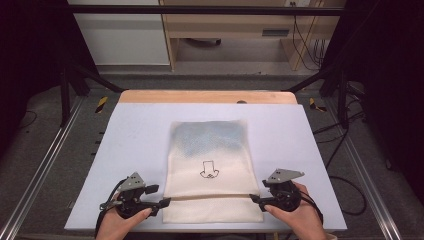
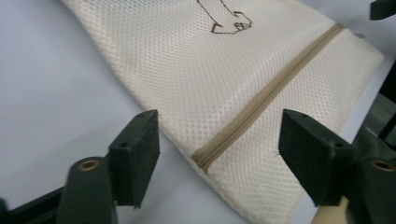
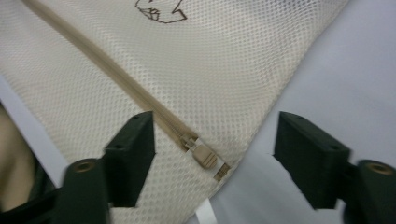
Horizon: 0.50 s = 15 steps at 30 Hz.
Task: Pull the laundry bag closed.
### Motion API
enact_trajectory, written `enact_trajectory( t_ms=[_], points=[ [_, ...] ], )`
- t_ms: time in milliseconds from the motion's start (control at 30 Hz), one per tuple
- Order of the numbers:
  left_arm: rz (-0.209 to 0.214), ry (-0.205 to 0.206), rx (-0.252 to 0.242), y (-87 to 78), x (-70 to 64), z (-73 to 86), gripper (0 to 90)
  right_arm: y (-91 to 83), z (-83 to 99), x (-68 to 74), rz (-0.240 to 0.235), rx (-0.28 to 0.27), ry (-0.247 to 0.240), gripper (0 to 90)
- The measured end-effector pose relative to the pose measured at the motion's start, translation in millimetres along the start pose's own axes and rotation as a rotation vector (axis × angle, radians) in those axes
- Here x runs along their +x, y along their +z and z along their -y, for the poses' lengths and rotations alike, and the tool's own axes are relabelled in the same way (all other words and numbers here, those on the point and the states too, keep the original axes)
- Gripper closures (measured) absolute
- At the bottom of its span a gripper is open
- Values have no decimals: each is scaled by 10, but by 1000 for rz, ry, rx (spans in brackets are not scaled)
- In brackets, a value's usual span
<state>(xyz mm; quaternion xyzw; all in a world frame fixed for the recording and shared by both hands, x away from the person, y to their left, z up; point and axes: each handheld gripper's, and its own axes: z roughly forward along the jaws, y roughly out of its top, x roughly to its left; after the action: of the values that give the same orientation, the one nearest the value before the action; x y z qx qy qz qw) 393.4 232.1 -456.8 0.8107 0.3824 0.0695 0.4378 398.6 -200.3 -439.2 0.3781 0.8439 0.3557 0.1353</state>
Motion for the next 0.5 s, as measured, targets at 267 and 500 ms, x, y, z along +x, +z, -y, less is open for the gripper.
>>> enact_trajectory(
  t_ms=[267, 500],
  points=[
    [-114, 26, -24, -156, 54, -51, 133, -22, -187, 32, 44, -48, 32, 120],
    [-152, 46, -26, -272, 72, -162, 106, -40, -396, 92, 50, -49, -1, 84]
  ],
)
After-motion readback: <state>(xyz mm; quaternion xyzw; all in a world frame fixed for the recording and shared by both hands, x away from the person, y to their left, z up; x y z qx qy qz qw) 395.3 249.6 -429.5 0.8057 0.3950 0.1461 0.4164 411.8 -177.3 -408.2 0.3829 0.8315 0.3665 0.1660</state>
